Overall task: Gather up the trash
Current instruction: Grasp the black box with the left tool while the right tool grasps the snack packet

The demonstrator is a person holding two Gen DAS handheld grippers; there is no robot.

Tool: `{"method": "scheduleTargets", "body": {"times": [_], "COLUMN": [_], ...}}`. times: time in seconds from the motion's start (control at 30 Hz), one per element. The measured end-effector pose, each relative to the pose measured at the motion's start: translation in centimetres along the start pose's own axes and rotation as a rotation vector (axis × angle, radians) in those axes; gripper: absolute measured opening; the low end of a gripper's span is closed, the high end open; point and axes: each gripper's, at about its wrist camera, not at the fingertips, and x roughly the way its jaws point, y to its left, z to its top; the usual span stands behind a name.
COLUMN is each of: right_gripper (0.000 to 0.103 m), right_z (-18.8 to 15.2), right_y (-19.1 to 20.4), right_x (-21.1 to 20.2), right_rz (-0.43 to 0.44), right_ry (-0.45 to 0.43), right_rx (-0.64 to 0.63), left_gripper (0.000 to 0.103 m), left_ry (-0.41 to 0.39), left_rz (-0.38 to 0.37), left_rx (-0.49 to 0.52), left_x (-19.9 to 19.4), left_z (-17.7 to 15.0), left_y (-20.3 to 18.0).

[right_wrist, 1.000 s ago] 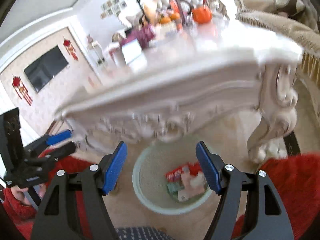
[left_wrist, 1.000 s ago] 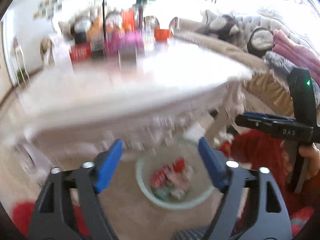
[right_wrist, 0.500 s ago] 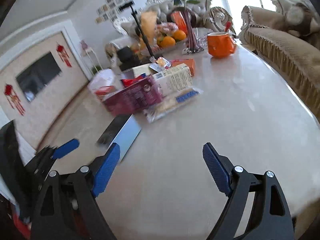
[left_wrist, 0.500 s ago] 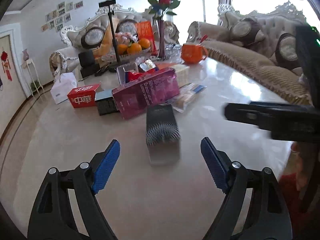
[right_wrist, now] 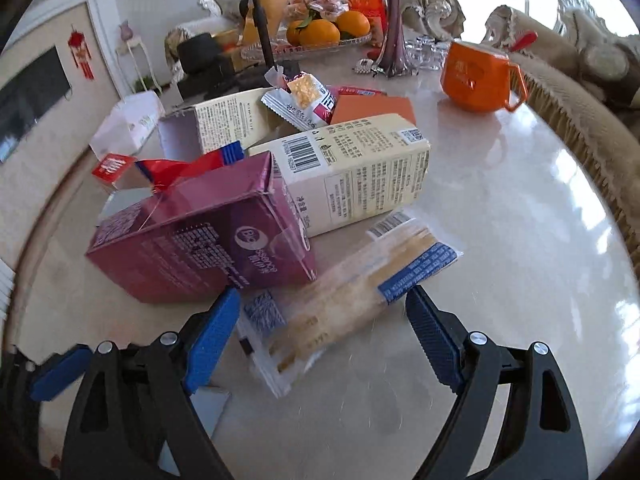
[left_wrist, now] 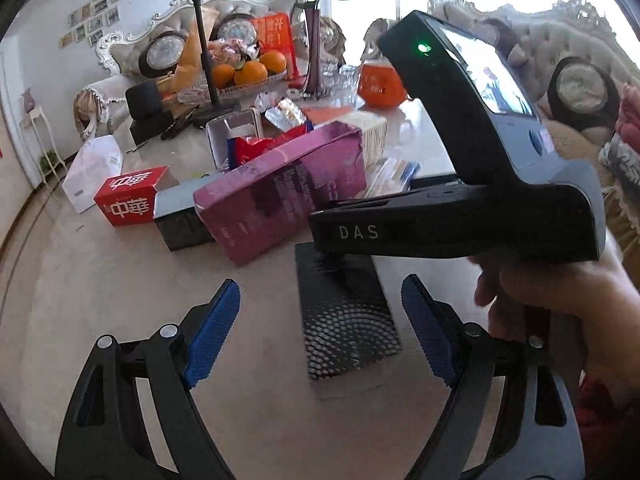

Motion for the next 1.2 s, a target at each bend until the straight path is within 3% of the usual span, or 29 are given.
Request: {"method": "scheduleTargets", "body": {"times": [0.13,0.37,0.63,0.67,0.7,0.73,0.77,0.8,0.83,0.93,1.2], "right_gripper": [0.081,0.081,0.080,0.080,0.077,0.070,0.063,0.046,0.039,0.029,0.029], "right_z": [-0.1,-1.5,-0.5,-0.4,-0.5,-0.5,-0.6,-0.7,-0.7,-1.1,-4.9], "right_y": [-1.4,-5.2,-4.4,-4.3,-4.1,-3.8,-3.5,-3.3,-3.2,-3.9,-6.6], "right_x": [-0.7,-2.1,-1.1,-0.7,-0.7,-0.7,-1.0,-1.2,-1.5,-2.3,-7.6], "right_rz": [-0.050,-0.038,-0.031,-0.035,-0.048,-0.062,-0.046,-0.041,-0.038,0.025,0.291], "right_ry": [-0.014,-0.004,-0.002,0.011,0.012,0.014,0.007,0.005,0.004,-0.003,-0.078], "right_rx": [-0.024,0.036,0.003,0.002,-0.009,-0.028,-0.043,-0.054,-0.062,-0.038,0.102], "left_gripper": [0.081,0.081,0.080,0.074,0.055,0.047,0.040,0.040,0.040,0.040,0.040], "left_ry": [0.031,0.088,0.135,0.139,0.147,0.144,0.142,0.146,0.147,0.139,0.040], "left_rz": [0.012,0.020,0.036,0.037,0.033,0.011,0.016,0.019,0.011,0.005,-0.106], "left_rx": [0.000,-0.042,-0.053,-0.054,-0.055,-0.056,-0.054,-0.047,-0.044,-0.048,-0.112], "left_x": [0.6,1.8,2.9,3.0,3.2,3.2,3.1,3.1,3.0,2.4,-3.4], "left_z": [0.4,0.7,0.5,0.4,0.4,0.4,0.4,0.4,0.3,-0.2,-2.2], "left_y": [0.3,0.7,0.9,1.0,1.0,1.0,1.0,1.0,1.1,1.3,1.8]}}
